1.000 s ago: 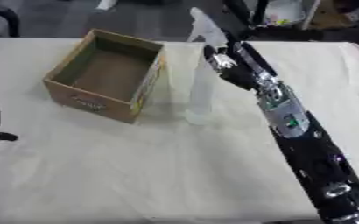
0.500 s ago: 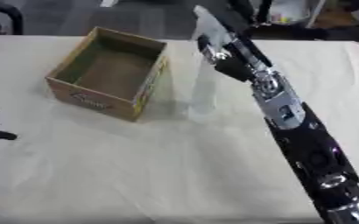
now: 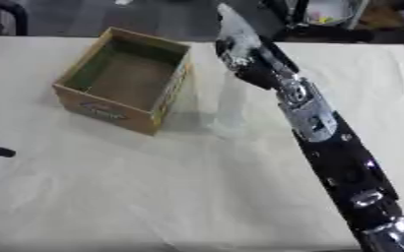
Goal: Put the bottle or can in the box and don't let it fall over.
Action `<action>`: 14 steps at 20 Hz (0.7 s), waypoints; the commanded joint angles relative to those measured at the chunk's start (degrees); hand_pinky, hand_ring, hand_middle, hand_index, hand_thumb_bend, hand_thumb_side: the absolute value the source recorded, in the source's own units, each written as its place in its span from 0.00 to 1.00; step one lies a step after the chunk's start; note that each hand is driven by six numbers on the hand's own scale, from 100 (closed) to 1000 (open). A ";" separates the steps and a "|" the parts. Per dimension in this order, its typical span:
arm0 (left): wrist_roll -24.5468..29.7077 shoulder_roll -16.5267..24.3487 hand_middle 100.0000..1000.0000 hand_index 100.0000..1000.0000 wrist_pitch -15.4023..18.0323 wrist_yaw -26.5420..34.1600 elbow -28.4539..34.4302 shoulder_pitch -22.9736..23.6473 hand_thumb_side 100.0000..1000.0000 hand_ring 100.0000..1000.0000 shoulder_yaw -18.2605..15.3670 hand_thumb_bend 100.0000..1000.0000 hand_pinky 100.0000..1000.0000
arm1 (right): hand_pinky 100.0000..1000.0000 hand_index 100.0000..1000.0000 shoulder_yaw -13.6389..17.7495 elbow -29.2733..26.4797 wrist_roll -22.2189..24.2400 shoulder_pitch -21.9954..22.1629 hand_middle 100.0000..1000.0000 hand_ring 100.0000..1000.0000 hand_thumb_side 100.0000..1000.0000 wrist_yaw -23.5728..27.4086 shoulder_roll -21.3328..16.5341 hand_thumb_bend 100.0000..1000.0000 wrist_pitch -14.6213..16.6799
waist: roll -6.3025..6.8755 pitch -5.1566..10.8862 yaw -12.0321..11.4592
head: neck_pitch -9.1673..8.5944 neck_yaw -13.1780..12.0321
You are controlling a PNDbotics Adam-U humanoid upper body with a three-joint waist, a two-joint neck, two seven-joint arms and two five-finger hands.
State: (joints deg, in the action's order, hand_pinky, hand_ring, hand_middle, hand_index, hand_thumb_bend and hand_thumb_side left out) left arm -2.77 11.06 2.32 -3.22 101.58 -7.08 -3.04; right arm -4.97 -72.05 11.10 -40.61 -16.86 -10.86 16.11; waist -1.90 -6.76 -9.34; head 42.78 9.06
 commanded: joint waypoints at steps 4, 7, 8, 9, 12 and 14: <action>0.28 0.66 0.89 0.79 0.15 0.08 1.13 -0.66 0.69 1.00 0.04 0.36 0.46 | 0.80 1.00 0.36 0.89 0.47 -1.70 1.00 1.00 0.70 1.07 -0.48 0.00 -0.07 | 0.12 0.18 -0.40 | -0.33 0.48; 0.28 0.63 0.89 0.79 0.16 0.07 1.12 -0.67 0.69 1.00 0.04 0.36 0.46 | 0.78 1.00 0.48 1.37 0.43 -1.83 1.00 1.00 0.69 1.77 -0.42 0.00 -0.16 | 0.06 0.14 -0.52 | -0.36 0.59; 0.28 0.63 0.89 0.79 0.17 0.07 1.11 -0.67 0.69 1.00 0.05 0.36 0.46 | 0.77 1.00 0.53 1.42 0.23 -1.86 1.00 1.00 0.68 2.08 -0.42 0.00 -0.20 | 0.04 0.13 -0.53 | -0.38 0.62; 0.28 0.62 0.89 0.79 0.16 0.07 1.10 -0.66 0.69 1.00 0.05 0.36 0.46 | 0.75 1.00 0.64 1.43 -0.14 -1.88 1.00 1.00 0.66 2.46 -0.41 0.00 -0.29 | 0.01 0.13 -0.53 | -0.39 0.64; 0.28 0.60 0.89 0.79 0.16 0.04 1.09 -0.65 0.69 1.00 0.05 0.36 0.46 | 0.72 1.00 0.86 1.40 -1.85 -1.87 0.98 1.00 0.59 3.65 -0.45 0.00 -0.73 | -0.04 0.13 -0.55 | -0.40 0.64; 0.24 0.58 0.89 0.79 0.16 0.04 1.09 -0.65 0.69 1.00 0.03 0.36 0.46 | 0.69 0.91 0.98 1.40 -3.27 -1.84 0.90 0.96 0.52 4.48 -0.47 0.00 -1.14 | -0.05 0.13 -0.56 | -0.42 0.63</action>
State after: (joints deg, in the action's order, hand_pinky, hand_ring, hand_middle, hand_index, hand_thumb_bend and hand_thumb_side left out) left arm -2.64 11.06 2.40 -3.22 101.72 -7.11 -3.02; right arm -4.49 -70.13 8.72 -41.32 -13.17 -10.82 15.12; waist -2.18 -7.07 -9.84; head 42.72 9.66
